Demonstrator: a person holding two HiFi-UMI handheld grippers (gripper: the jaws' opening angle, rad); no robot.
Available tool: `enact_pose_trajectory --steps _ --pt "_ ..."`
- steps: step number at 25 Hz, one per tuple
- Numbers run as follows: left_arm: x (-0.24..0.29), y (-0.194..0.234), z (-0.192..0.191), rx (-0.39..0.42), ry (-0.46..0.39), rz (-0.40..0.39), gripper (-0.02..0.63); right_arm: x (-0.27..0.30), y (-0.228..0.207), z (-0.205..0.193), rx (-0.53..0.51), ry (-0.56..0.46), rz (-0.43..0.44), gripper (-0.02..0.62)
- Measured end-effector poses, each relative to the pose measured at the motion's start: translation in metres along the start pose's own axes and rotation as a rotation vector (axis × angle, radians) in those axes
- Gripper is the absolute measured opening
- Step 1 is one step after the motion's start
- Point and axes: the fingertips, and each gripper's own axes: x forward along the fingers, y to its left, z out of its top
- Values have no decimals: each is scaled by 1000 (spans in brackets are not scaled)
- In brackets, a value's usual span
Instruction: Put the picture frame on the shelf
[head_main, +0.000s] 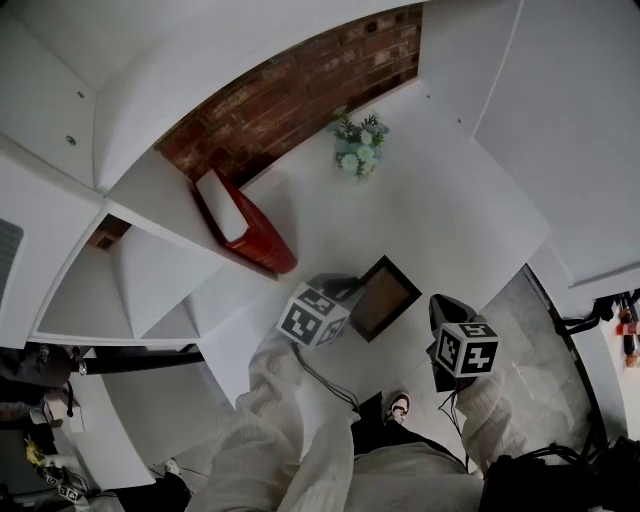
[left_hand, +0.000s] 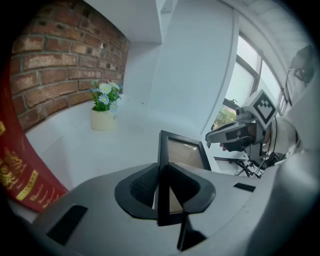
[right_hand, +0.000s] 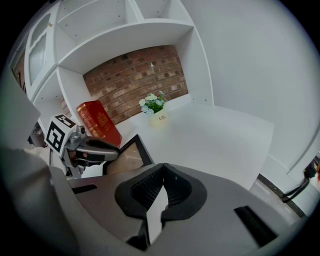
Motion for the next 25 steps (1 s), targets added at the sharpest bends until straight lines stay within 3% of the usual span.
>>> enact_pose_trajectory --steps 16,25 --pt "-88 -56 16 -143 -209 262 67 -59 45 8 -73 -110 93 25" --pt "-125 -71 27 -146 -266 344 67 -77 66 27 -106 -179 140 25"
